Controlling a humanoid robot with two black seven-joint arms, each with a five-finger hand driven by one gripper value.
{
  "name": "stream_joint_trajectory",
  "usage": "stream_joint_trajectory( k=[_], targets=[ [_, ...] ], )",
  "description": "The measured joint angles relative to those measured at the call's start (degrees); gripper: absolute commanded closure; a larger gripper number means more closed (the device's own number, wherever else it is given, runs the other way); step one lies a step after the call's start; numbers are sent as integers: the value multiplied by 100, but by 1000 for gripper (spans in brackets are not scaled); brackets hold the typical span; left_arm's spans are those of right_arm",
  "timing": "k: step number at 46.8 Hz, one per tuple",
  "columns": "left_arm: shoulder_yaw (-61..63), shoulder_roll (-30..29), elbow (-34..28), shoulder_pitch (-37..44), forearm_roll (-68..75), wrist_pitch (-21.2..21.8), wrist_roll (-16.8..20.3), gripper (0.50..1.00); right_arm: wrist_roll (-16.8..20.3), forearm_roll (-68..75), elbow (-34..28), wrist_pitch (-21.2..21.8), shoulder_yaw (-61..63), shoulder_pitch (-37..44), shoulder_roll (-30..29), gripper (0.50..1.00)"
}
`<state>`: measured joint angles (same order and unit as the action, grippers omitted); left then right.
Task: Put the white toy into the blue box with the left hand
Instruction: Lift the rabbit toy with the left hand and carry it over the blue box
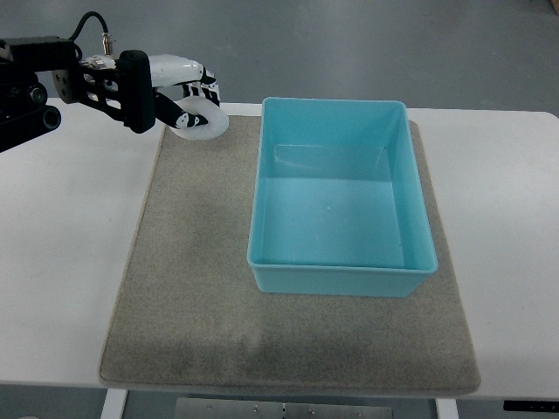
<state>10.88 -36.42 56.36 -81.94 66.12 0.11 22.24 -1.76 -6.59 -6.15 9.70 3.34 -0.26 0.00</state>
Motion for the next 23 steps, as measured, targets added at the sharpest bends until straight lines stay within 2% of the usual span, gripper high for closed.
stream_joint_trajectory(
  k=[7, 23],
  targets=[
    [-165, 46, 51, -83, -12, 286, 10, 1000, -2, 0, -1, -2, 0, 1, 0, 564],
    [-449, 420, 210, -52, -4, 327, 18, 1000, -1, 0, -1, 3, 0, 0, 0, 564]
  ],
)
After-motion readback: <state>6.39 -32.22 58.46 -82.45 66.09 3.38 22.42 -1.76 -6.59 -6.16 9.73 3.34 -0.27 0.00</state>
